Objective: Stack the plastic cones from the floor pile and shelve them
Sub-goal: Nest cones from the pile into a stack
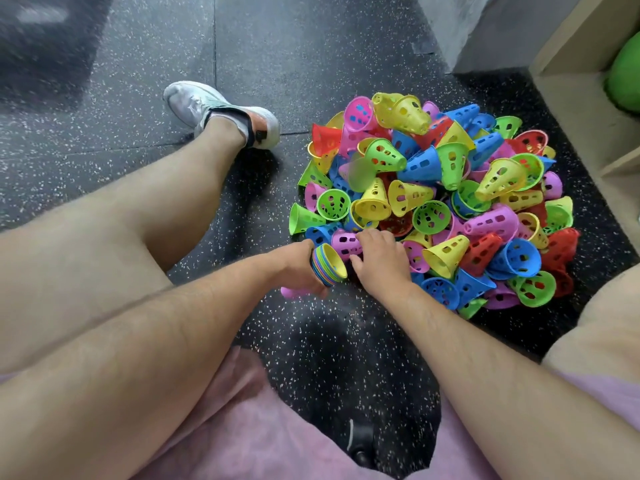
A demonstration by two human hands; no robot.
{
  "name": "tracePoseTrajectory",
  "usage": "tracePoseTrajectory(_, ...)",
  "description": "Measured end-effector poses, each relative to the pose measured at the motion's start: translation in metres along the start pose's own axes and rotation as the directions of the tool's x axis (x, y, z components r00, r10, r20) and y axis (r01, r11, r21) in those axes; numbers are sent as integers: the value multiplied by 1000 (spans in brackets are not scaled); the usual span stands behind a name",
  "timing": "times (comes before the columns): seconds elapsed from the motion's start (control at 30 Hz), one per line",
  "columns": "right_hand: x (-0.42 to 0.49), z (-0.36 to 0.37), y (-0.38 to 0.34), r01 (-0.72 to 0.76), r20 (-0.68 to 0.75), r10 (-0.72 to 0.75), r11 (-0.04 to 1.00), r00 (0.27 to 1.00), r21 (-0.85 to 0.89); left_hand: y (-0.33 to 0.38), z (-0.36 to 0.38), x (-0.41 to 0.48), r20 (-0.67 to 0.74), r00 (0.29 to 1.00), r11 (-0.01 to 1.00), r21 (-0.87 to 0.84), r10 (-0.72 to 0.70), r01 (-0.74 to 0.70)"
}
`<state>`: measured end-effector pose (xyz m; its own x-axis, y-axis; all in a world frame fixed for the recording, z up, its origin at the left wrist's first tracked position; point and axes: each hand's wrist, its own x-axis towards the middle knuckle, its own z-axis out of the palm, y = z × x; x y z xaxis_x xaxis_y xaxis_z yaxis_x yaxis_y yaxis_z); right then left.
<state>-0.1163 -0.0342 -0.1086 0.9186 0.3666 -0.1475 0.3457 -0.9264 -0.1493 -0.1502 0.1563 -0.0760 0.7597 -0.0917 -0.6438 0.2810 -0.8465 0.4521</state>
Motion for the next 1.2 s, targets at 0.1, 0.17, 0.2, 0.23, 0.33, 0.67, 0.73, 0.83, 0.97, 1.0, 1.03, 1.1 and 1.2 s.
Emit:
tracePoseTrajectory(0.1, 4, 7, -6, -15, 15, 16, 998, 1000, -66, -3, -3, 3, 2, 1000, 1000, -15, -9, 9)
tracePoseTrajectory(0.17, -1, 12, -10, -23, 57, 25, 999, 998, -26, -7, -2, 4, 5, 1000, 1000, -22, -16, 16)
tracePoseTrajectory(0.2, -4, 15, -13, -32, 86, 30, 999, 996, 20, -8, -1, 4, 6, 1000, 1000, -21, -19, 19)
tracePoseTrajectory(0.23, -7, 18, -15, -48, 119, 40, 996, 992, 70, -8, -1, 4, 8, 1000, 1000, -16, -22, 22)
tracePoseTrajectory(0.33, -13, 23, -18, -122, 184, 93, 980, 978, 157, -9, 1, 6, 37, 999, 1000, 4, -15, 15)
tracePoseTrajectory(0.67, -55, 18, 8, -223, 97, 203, 810, 974, 542, 5, 2, 4, 13, 1000, 999, -38, -5, 5)
tracePoseTrajectory(0.73, -63, 8, 11, -212, 18, 255, 756, 967, 619, 8, 5, 2, 19, 1000, 1000, -28, 8, -8)
tracePoseTrajectory(0.83, -63, -8, 15, -176, -93, 324, 709, 941, 683, 9, 9, 0, 2, 1000, 1000, -30, 2, -2)
tracePoseTrajectory(0.97, -63, -22, 9, -80, -148, 289, 649, 946, 756, 14, 11, -6, -8, 999, 997, -54, 49, -50)
tracePoseTrajectory(1.0, -65, -22, 6, -54, -153, 262, 641, 953, 766, 16, 11, -9, -8, 997, 995, -67, 73, -74)
tracePoseTrajectory(1.03, -68, -23, 3, -32, -150, 231, 633, 961, 773, 19, 11, -12, -3, 996, 992, -84, 92, -92)
tracePoseTrajectory(1.1, -74, -25, -3, -21, -92, 152, 614, 984, 789, 23, 13, -15, -4, 991, 983, -126, 135, -135)
tracePoseTrajectory(1.2, -82, -26, -10, -25, -8, 48, 642, 999, 767, 25, 14, -17, -107, 986, 979, -143, 127, -142)
